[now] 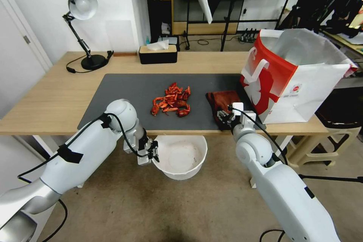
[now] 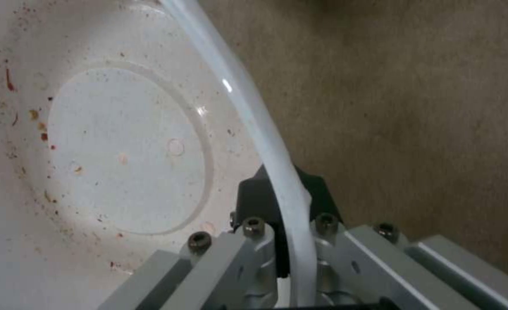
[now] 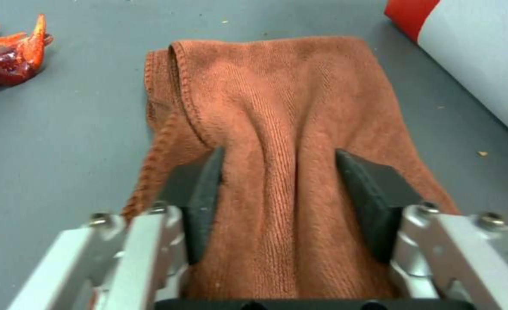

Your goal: Sweep shrimp from table into container with towel, then put container into takeout bag.

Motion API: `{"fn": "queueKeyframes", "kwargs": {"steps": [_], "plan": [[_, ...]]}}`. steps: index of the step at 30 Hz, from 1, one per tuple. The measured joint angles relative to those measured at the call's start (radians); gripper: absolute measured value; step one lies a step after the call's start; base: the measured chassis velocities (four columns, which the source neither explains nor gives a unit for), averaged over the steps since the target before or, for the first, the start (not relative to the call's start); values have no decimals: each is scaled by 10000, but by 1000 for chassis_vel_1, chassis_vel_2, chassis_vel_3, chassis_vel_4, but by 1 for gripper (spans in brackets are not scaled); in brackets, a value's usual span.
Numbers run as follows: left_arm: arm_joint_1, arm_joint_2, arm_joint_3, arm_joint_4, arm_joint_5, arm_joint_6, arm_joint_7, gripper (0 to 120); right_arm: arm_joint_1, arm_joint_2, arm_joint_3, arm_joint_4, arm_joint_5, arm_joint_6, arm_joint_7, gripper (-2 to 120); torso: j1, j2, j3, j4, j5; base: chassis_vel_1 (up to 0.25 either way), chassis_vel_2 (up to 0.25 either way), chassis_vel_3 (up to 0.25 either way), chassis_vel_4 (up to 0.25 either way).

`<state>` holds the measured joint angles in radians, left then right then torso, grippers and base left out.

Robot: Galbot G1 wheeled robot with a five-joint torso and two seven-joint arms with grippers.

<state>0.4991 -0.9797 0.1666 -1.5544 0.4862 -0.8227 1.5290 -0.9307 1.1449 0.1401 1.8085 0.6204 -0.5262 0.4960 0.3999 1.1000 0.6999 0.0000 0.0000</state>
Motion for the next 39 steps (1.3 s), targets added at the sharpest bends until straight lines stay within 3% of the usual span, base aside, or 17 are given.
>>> {"fn": "queueKeyframes", "kwargs": {"steps": [6, 11, 20, 39], "plan": [[-25, -51, -2, 14, -34, 0, 0, 0, -12, -42, 50, 30, 46, -12, 28, 23, 0, 0, 1, 0, 1, 0, 0, 0, 0], [-44, -102, -3, 43, -51, 0, 0, 0, -3, -54, 68, 79, 94, -6, 52, 10, 1, 0, 2, 0, 2, 0, 0, 0, 0], [-18, -120, -29, 54, -54, 0, 0, 0, 6, -79, 78, 311, 210, 221, 44, 10, 1, -1, 3, 0, 0, 0, 0, 0, 0], [103, 1, -111, -21, -41, 0, 0, 0, 731, -604, -39, 1002, 1306, 1786, -705, 10, 1, -1, 1, 0, 0, 0, 0, 0, 0]]}}
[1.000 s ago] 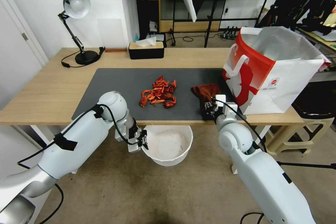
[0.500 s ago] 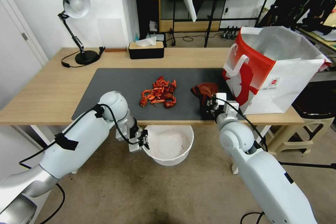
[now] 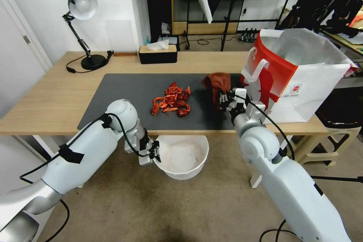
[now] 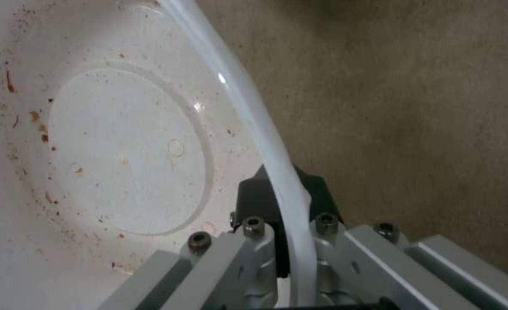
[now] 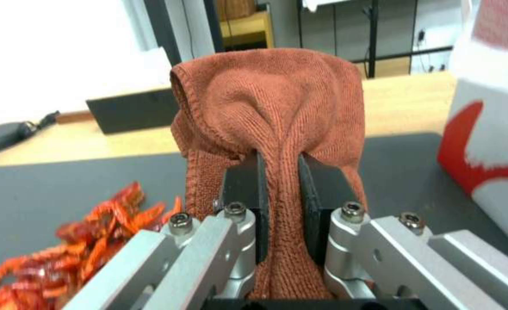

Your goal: Sweep shrimp from table into container with towel, then put container into takeout bag.

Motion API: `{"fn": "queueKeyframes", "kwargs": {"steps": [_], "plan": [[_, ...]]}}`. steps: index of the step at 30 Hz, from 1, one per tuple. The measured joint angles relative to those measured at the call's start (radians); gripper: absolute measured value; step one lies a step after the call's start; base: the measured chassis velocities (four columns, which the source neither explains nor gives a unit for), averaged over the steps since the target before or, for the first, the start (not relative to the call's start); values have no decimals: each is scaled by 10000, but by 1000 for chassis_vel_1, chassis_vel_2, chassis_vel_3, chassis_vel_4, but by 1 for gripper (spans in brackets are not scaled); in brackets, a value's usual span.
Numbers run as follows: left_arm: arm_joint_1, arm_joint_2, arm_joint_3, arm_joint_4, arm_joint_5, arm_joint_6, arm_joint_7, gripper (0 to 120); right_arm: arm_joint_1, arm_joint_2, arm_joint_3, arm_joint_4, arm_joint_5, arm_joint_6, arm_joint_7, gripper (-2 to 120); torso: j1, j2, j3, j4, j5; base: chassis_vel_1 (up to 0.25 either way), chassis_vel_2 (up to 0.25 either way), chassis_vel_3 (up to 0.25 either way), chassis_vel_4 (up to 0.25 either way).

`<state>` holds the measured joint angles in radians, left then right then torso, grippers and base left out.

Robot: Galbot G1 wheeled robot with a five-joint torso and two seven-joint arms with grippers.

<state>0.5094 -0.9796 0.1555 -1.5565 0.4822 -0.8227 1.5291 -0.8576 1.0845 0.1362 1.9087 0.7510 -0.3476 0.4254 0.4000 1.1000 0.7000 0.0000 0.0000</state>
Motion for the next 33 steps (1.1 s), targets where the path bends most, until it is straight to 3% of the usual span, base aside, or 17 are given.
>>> {"fn": "queueKeyframes", "kwargs": {"steps": [11, 22, 33], "plan": [[138, 171, -114, -65, -69, 0, 0, 0, 1509, -823, -681, -603, 1027, 122, -587, 10, 0, 0, 1, 0, 2, 0, 0, 0, 0], [156, 143, -136, -57, -70, 0, 1, 0, 2542, -1683, -1423, -1569, 1537, 398, -1863, 10, 0, 0, 0, -2, 1, 0, 0, 0, 0], [319, 183, -243, -170, -61, 0, 1, 0, 3743, -1781, -2208, -2887, 2170, 642, -3371, 10, 1, 0, 1, 0, -1, 0, 0, 0, 0]]}}
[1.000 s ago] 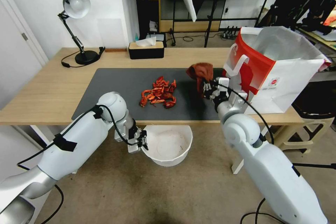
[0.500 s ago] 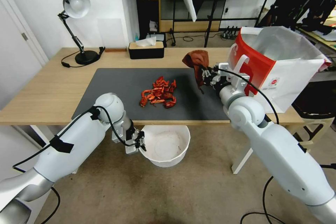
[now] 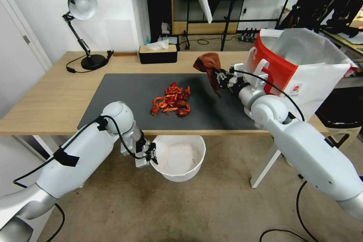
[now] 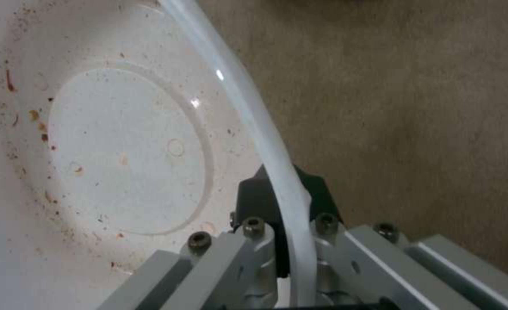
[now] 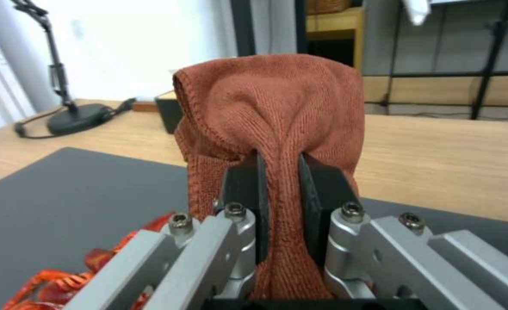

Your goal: Sweep shrimp from table into container with towel, then put container into takeout bag.

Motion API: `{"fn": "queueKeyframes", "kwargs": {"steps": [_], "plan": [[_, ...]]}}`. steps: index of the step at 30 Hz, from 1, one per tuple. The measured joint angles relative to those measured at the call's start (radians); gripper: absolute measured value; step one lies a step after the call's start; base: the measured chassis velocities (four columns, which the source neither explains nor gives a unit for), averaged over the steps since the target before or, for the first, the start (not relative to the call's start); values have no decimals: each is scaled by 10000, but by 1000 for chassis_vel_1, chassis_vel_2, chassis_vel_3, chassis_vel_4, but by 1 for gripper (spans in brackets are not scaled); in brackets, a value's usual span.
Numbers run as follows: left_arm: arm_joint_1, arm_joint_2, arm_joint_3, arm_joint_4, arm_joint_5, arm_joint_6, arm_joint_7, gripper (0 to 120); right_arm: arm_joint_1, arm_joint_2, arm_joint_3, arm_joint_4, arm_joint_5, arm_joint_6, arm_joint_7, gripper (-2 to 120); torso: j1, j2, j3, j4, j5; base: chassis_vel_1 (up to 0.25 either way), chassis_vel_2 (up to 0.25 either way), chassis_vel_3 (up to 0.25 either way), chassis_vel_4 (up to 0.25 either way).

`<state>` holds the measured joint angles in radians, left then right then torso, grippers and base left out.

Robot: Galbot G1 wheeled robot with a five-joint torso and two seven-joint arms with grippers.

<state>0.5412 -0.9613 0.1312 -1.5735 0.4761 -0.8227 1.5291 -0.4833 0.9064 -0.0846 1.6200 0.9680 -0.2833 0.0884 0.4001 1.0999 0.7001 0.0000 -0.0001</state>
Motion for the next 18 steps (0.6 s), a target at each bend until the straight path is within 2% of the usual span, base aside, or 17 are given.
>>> {"fn": "queueKeyframes", "kwargs": {"steps": [4, 13, 18], "plan": [[14, 94, -52, -11, -1, 0, 0, 0, 331, 117, -149, -417, 239, 32, -668, 10, 0, 0, 0, 1, 1, 0, 0, 0, 0], [-40, 187, -97, 11, -6, 0, 0, 0, 647, 398, -370, -921, 406, -51, -927, 10, 0, 0, 0, 0, 1, 0, 0, 0, 0], [-47, 188, -86, 30, -2, 0, 1, 0, 1152, 580, -638, -1749, 310, -56, -1525, 10, 0, 0, 0, -1, 1, 0, 0, 0, 0]]}}
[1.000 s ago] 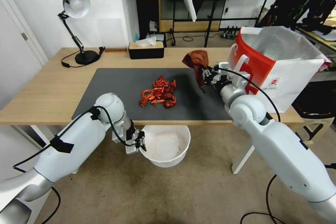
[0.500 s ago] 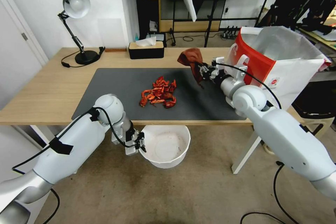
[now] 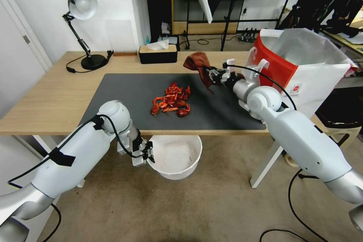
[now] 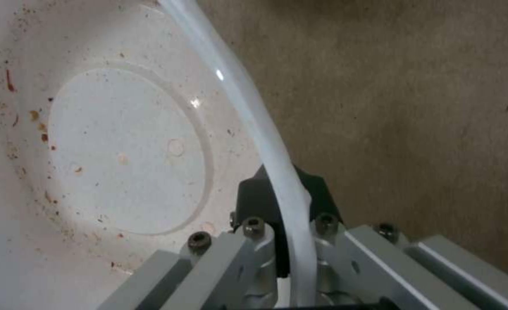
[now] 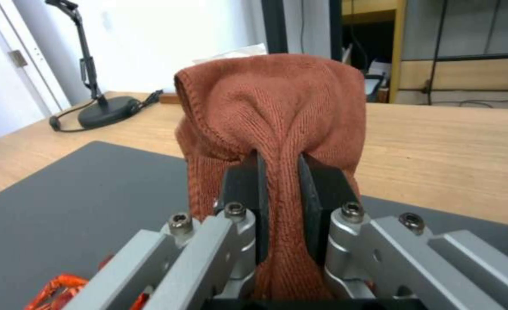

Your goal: Sweep shrimp from table into container with towel, then put container into takeout bag.

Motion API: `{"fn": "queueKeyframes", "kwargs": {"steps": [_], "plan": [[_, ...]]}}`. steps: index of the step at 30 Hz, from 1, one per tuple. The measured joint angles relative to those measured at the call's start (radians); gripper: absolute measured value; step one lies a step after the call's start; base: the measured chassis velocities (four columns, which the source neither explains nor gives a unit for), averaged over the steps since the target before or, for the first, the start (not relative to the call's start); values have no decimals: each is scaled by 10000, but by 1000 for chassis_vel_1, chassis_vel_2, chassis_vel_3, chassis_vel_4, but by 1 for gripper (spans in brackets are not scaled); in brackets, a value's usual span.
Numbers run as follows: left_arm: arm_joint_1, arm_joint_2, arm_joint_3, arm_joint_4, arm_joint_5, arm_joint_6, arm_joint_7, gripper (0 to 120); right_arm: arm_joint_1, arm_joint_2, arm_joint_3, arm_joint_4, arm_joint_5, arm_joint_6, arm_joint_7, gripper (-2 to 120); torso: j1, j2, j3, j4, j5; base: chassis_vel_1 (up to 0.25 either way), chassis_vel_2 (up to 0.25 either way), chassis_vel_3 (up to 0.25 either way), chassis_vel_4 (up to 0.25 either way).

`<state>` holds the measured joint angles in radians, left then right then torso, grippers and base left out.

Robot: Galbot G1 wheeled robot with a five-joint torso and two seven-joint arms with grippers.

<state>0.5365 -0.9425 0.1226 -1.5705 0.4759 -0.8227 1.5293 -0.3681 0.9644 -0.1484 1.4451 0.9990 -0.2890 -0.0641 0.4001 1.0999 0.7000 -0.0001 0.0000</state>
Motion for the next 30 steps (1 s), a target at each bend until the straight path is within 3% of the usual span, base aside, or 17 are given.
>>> {"fn": "queueKeyframes", "kwargs": {"steps": [12, 19, 30], "plan": [[63, -6, -46, -2, 6, 0, 0, 0, 640, 386, -365, -954, -71, -130, -500, 10, 0, 0, 0, 3, -1, 0, 0, 0, 0], [184, 179, -221, -41, -106, 0, 0, 0, 1346, 1015, -766, -2341, -412, -432, -1247, 10, 0, 0, -1, 3, -1, 0, 0, 0, 0], [259, 287, -282, -71, -157, 0, 0, 0, 1419, 1268, -1018, -2888, -892, -591, -1433, 10, 0, 0, 0, 1, 0, 0, 0, 0, 0]]}}
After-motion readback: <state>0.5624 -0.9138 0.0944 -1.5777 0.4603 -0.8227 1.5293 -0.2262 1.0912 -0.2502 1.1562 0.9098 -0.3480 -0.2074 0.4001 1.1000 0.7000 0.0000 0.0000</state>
